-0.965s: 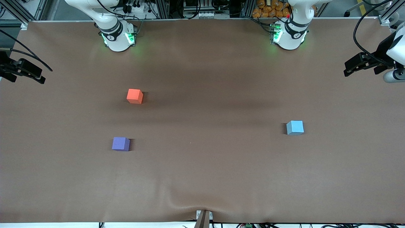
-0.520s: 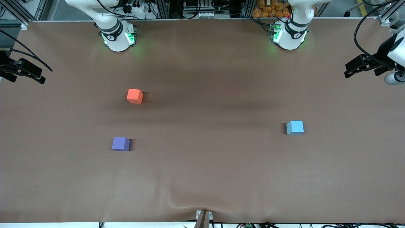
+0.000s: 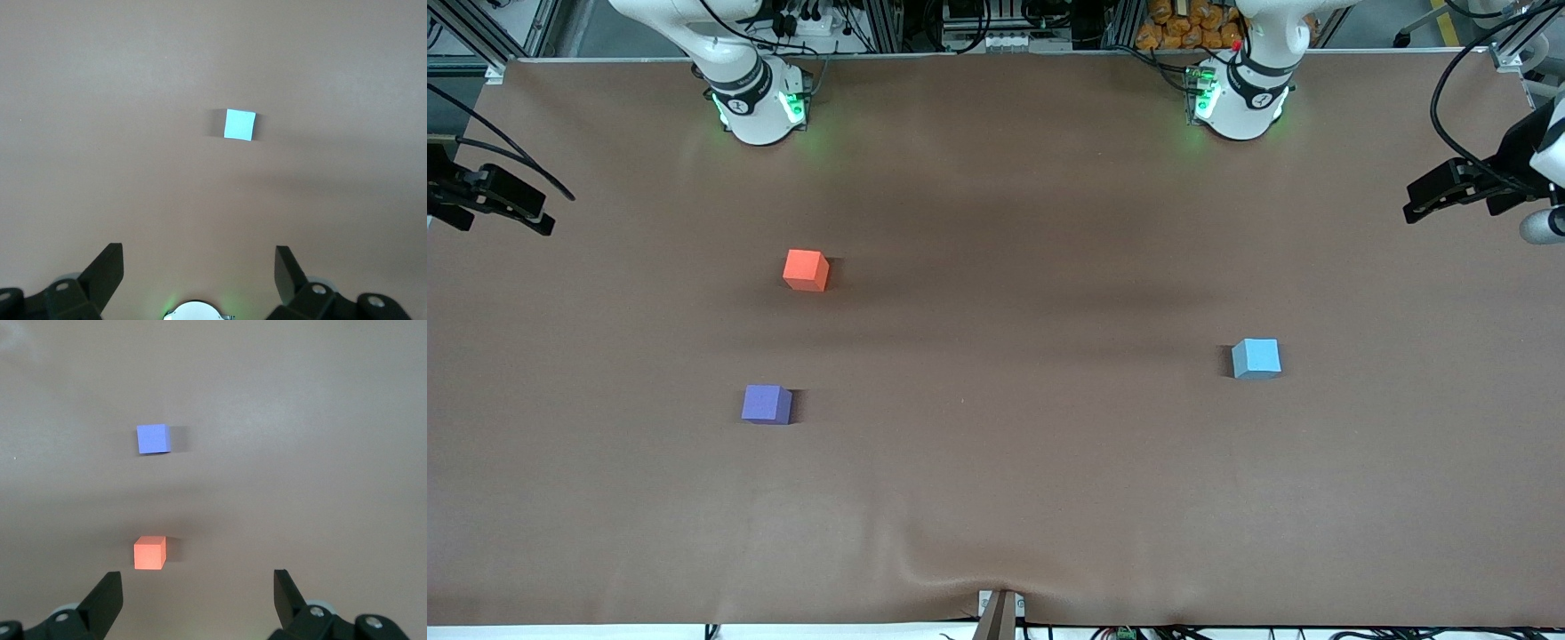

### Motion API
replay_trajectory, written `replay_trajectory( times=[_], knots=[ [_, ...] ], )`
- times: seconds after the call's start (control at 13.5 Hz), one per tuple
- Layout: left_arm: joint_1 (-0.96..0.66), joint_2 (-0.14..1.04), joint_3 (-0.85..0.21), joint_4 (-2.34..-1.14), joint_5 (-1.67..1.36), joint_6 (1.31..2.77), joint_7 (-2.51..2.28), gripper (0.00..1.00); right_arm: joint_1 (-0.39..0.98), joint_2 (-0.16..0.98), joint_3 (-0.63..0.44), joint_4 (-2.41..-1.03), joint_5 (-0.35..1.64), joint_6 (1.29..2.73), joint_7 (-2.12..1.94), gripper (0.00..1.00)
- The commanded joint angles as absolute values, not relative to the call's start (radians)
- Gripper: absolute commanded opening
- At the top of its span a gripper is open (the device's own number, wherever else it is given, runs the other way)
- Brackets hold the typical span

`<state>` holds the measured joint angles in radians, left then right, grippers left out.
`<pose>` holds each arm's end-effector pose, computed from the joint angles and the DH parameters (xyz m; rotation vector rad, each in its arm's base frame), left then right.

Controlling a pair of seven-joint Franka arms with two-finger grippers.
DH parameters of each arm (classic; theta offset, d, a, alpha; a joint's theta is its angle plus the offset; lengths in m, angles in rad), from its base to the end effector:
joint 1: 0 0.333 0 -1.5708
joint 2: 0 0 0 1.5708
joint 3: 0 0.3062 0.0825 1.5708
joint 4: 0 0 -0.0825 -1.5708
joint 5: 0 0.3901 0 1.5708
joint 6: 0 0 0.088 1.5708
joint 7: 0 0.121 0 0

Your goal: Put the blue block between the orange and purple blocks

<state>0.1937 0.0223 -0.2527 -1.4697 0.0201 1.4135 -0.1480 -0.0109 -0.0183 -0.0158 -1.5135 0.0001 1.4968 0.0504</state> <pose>0.5490 -0.0281 0.6231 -3.1138 -0.1421 0.1183 0.5476 -0.0147 0.6315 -3.1388 0.1210 -0.0025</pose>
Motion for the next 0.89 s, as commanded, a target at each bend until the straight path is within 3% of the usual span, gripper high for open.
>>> replay_trajectory(
  times=[0.0, 0.3, 0.59, 0.82],
  knots=[
    [0.202, 0.023, -0.255, -1.471, -0.003, 1.411, -0.147, 1.00, -0.021, -0.043, -0.011, -1.537, 0.014, 1.502, 0.043, 1.00],
    [0.198, 0.044, -0.256, -1.485, -0.003, 1.431, -0.147, 1.00, -0.021, -0.043, -0.011, -1.537, 0.014, 1.502, 0.041, 1.00],
    [0.201, 0.164, -0.256, -1.488, -0.003, 1.457, -0.147, 1.00, -0.023, -0.043, -0.011, -1.537, 0.014, 1.502, 0.041, 1.00],
    [0.187, 0.225, -0.262, -1.564, -0.003, 1.558, -0.163, 1.00, -0.025, -0.043, -0.012, -1.537, 0.014, 1.502, 0.041, 1.00]
  ],
)
